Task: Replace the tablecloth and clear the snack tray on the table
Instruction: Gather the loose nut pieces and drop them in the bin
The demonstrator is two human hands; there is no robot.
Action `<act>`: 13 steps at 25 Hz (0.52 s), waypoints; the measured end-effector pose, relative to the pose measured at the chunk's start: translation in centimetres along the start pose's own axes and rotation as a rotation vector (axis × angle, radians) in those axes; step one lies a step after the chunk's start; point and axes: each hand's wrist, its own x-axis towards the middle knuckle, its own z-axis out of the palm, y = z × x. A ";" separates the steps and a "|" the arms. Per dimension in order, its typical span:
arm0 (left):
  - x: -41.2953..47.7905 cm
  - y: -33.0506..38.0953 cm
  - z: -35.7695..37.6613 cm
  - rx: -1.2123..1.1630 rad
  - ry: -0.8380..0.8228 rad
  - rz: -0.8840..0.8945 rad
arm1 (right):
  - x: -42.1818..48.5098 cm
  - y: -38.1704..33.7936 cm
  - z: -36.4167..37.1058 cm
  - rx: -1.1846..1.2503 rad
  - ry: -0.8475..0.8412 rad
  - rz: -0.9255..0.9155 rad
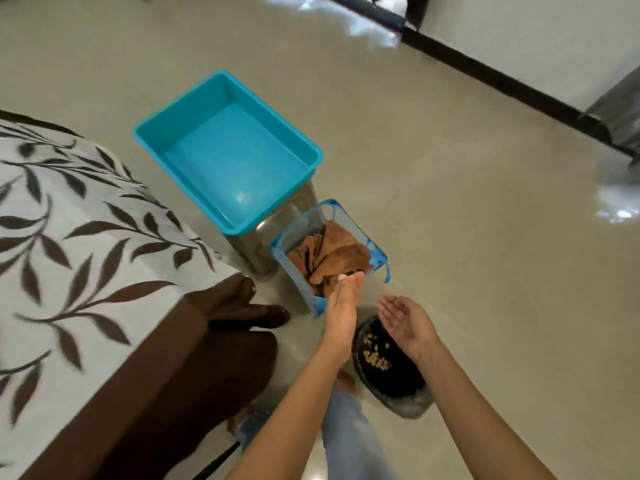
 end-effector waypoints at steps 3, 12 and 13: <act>-2.2 6.5 -2.4 -0.063 0.062 0.077 | -4.9 -1.1 8.5 -0.190 -0.133 -0.078; -12.9 20.2 -22.0 -0.242 0.457 0.472 | -20.9 9.5 34.2 -0.805 -0.652 -0.394; -14.7 20.8 -25.2 -0.251 0.523 0.502 | -22.7 12.2 36.6 -0.867 -0.728 -0.409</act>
